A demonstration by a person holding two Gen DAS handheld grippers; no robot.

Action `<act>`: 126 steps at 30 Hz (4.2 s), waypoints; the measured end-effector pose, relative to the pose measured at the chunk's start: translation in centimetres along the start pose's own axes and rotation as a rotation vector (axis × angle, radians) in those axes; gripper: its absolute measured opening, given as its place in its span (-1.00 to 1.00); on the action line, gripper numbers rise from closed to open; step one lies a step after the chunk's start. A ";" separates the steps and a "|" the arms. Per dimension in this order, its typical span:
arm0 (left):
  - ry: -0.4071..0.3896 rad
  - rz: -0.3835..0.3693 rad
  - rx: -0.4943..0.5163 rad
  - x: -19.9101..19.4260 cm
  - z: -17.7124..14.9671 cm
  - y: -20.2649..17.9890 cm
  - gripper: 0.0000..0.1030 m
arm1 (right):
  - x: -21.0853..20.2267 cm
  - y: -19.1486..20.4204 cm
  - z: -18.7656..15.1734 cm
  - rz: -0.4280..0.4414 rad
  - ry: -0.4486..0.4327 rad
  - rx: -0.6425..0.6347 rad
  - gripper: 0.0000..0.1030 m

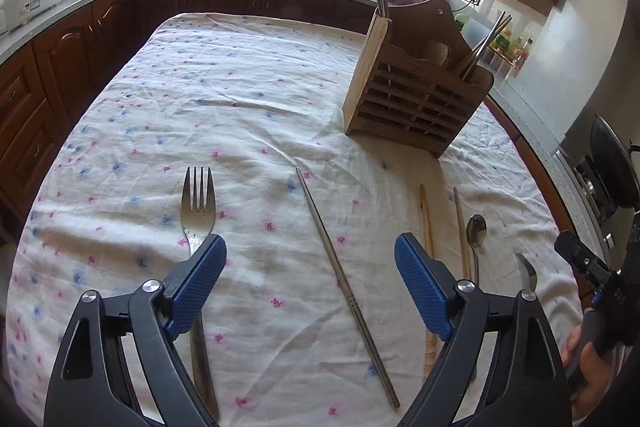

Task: Organize utensils
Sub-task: 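Pull both open grippers back down to the utensils on the cloth, then grasp a silver chopstick with left gripper while right grasps a silver spoon, then lift both held utensils upright and carry them above the wooden holder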

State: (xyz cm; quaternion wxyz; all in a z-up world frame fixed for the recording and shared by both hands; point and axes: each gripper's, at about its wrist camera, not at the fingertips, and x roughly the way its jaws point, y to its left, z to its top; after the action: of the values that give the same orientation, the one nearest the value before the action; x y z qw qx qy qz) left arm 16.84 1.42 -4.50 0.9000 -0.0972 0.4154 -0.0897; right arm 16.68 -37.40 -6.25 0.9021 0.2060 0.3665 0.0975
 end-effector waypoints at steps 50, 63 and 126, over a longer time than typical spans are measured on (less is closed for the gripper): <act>0.071 -0.071 0.213 3.6 3.5 -2.8 -0.93 | 4.1 2.5 2.4 0.033 0.101 -0.078 -0.95; -0.144 -0.187 0.130 -5.5 5.3 -2.0 -0.93 | -1.2 5.8 5.0 0.005 -0.078 -0.173 -0.95; -0.449 -0.196 0.087 -0.9 21.0 -5.5 -0.93 | 7.9 9.8 16.4 -0.199 -0.459 -0.391 -0.95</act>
State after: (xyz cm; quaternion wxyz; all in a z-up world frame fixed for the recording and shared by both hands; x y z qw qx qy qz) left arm 31.86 -1.52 10.87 0.9601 -0.1159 0.1892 -0.1703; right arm 33.57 -30.97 3.73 0.9889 0.0084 0.1459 0.0282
